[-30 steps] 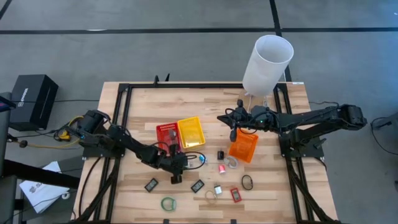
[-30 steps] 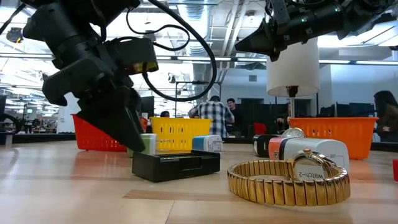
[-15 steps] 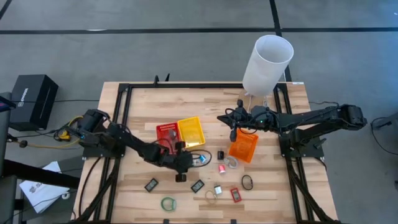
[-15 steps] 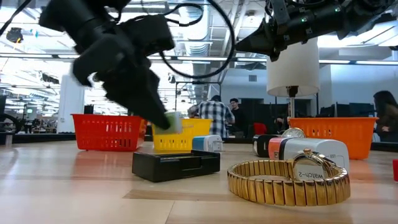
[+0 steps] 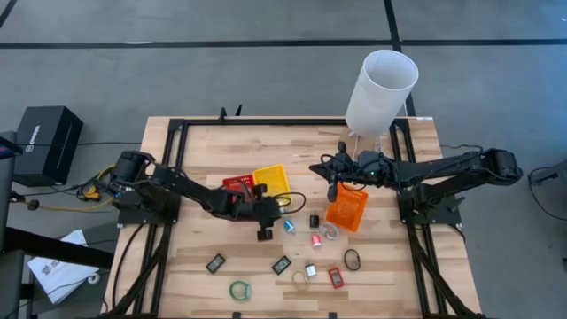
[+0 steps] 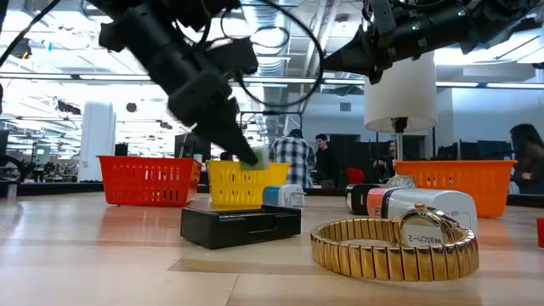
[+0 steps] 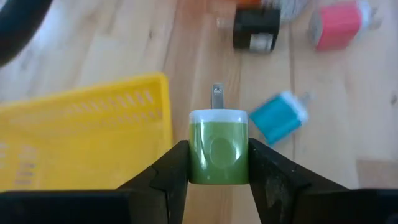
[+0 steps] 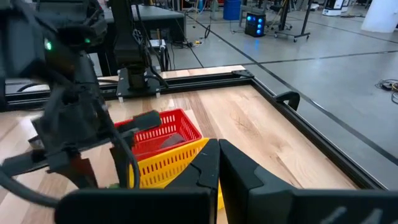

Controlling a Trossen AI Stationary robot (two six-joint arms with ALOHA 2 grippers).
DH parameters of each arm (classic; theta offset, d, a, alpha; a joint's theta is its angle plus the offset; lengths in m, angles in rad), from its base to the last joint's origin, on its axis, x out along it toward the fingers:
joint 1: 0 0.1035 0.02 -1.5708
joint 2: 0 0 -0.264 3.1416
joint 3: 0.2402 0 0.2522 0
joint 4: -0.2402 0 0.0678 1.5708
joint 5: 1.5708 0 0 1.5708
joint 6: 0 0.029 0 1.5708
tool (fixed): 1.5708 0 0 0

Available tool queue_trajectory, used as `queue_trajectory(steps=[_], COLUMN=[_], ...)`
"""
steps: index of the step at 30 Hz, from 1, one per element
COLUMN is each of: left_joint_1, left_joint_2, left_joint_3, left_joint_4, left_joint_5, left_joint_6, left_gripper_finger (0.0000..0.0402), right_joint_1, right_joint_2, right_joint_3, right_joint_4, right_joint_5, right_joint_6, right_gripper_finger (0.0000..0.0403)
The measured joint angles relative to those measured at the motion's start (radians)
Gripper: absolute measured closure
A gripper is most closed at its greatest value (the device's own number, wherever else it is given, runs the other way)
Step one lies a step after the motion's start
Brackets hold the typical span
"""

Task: Pick & Place Office items
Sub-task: Put the green charger adapter into the yellow bin

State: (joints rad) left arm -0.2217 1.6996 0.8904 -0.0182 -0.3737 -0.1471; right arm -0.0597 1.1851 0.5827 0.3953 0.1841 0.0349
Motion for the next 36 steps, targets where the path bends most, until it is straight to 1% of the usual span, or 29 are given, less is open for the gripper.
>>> queue_trajectory(steps=[3, 7, 12, 15, 20, 27, 32, 36], left_joint_1=[0.000, 0.009, 0.069, 0.115, 0.173, 0.207, 0.215, 0.219], left_joint_2=[-0.053, -0.142, -0.234, -0.255, -0.246, -0.241, -0.228, -0.194], left_joint_3=[0.000, -0.001, -0.052, -0.098, -0.173, -0.240, -0.267, -0.270], left_joint_4=[-0.003, -0.009, -0.011, -0.006, 0.010, 0.055, 0.234, 0.302], left_joint_5=[-0.005, -0.067, -0.075, -0.074, -0.074, -0.073, -0.026, -0.012], left_joint_6=[0.055, 0.072, 0.070, 0.060, 0.036, 0.027, 0.034, 0.036], left_gripper_finger=[0.0265, 0.0265, 0.0265, 0.0265, 0.0264, 0.0263, 0.0263, 0.0263], right_joint_1=[0.000, 0.000, 0.000, 0.000, 0.000, 0.000, -0.002, -0.002], right_joint_2=[0.000, 0.000, 0.000, 0.000, 0.000, 0.000, 0.000, 0.000], right_joint_3=[0.000, 0.000, 0.000, 0.000, 0.000, 0.000, 0.000, 0.000], right_joint_4=[-0.006, -0.021, -0.024, -0.023, -0.020, -0.013, -0.001, 0.011], right_joint_5=[0.000, 0.000, 0.000, 0.000, 0.000, 0.000, 0.000, 0.000], right_joint_6=[0.000, 0.001, 0.022, 0.042, 0.044, 0.044, 0.042, 0.037], right_gripper_finger=[0.0402, 0.0402, 0.0402, 0.0402, 0.0402, 0.0402, 0.0402, 0.0402])
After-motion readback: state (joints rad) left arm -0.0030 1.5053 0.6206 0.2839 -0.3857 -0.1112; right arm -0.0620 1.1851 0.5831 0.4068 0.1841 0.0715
